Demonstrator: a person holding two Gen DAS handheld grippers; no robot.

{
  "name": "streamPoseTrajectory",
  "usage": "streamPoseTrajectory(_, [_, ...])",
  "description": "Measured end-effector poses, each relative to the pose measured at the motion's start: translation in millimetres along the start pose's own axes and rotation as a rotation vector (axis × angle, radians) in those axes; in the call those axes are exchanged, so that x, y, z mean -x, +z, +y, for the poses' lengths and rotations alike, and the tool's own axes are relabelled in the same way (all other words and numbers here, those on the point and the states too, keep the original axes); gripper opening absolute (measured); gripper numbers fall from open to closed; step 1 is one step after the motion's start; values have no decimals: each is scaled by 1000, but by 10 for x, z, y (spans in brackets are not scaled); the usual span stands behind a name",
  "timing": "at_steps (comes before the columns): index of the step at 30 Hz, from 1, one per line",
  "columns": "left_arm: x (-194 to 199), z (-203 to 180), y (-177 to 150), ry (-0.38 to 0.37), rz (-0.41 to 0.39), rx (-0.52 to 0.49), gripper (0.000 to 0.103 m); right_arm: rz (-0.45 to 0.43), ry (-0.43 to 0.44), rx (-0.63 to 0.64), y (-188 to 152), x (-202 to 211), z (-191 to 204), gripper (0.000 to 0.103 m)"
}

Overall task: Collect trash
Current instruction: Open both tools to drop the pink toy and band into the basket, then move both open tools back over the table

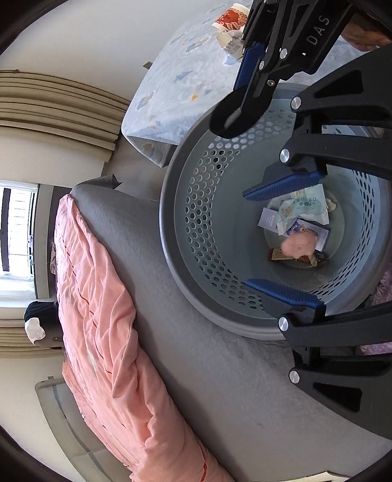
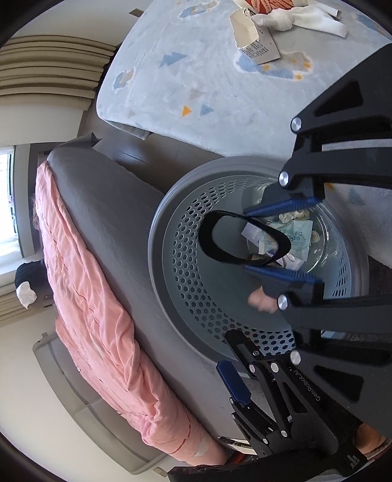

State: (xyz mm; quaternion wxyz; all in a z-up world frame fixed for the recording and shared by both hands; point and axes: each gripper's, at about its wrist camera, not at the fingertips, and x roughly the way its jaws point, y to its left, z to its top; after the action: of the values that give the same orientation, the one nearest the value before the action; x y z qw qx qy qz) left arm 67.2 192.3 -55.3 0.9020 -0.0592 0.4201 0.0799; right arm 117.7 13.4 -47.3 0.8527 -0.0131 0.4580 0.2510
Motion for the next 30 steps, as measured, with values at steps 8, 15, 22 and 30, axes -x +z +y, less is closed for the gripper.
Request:
streamPoseTrajectory(8, [27,21,-12,8,2,5,59,-6,-7,-4,9,24,-22,43])
streamPoseTrajectory(15, [34,55,-32,18,8,14,60,5,-3,-12,-22,1,-43,46])
streamPoseTrajectory(22, [58,83,-49,24,11,22,60,2,-3,-13,-45,27,-34,49])
streamPoseTrajectory(30, [102,86,-60,26,5,21,61,-6,0,-15,-60,71,-15,51])
